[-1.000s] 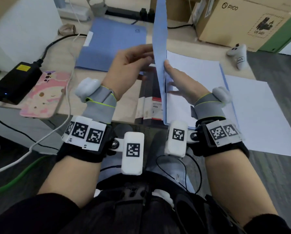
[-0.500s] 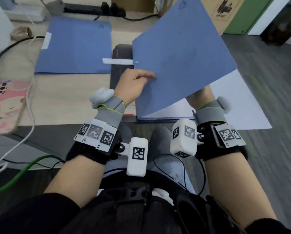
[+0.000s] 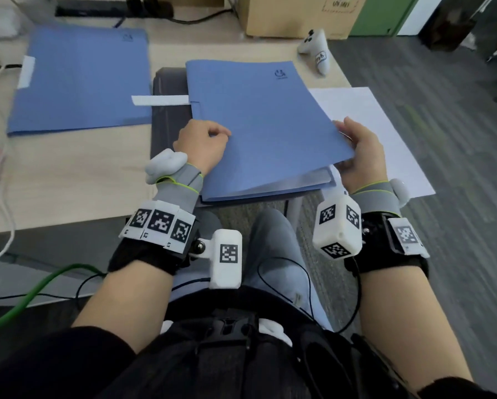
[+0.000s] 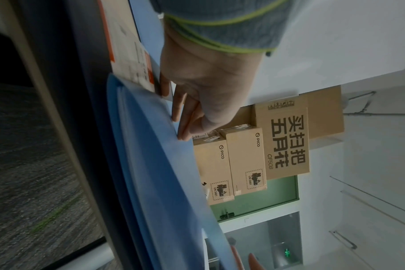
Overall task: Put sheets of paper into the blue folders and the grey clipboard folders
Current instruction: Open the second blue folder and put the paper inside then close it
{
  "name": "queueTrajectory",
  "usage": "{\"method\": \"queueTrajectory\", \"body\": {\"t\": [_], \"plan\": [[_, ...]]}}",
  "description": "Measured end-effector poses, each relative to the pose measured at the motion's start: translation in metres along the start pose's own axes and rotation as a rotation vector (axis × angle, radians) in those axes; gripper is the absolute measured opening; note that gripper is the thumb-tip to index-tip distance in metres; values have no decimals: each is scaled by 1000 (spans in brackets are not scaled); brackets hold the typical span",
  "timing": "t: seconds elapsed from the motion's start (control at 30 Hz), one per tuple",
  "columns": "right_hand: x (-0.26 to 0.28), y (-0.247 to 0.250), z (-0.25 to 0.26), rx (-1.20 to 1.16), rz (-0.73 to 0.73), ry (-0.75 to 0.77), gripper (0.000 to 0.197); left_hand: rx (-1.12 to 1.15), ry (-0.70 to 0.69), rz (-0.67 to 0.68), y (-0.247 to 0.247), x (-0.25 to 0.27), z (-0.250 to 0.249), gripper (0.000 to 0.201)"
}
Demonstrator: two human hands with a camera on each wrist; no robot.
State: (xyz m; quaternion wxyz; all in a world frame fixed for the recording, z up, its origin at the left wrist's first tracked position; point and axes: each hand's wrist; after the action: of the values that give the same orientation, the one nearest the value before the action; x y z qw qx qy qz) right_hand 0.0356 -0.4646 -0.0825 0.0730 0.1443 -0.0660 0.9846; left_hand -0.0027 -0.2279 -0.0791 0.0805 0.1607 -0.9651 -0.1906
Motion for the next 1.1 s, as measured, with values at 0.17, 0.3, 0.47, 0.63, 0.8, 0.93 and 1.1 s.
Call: {"method": "queueTrajectory", "body": {"t": [0.17,0.3,0.47,0.63,0.8,0.93,1.1], "plan": [[2,10,-2,137,-45,-13,8,-15,24,21,1,0,-1,35],[-5,4,3,260,-99,20,9,-46,42,47,3,-5,-4,21],[-14,-11,6,396,-93,57,14,-67,53,80,4,-12,-1,19],[-25,-34,11,545,-32,16,32,-52,69,103,7,-25,3,21],[-34,-46,15,605,-87,-5,57,-25,94,156,11,-29,0,21],[-39,-54,20,775,-38,31,38,-2,116,182,11,-34,0,20],[-39,-66,34,912,23,110,39,-10,127,218,9,-40,-3,22]]}}
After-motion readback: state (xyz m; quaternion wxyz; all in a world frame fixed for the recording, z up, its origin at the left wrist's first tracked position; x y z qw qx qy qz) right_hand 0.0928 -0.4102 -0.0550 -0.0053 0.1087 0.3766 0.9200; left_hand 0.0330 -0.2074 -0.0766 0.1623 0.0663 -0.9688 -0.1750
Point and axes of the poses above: each hand's wrist, its own x-axis away from the middle knuckle, its own y-axis out of the back of the hand, z = x × y, and after that the axes turned 10 degrees about x, right-handed
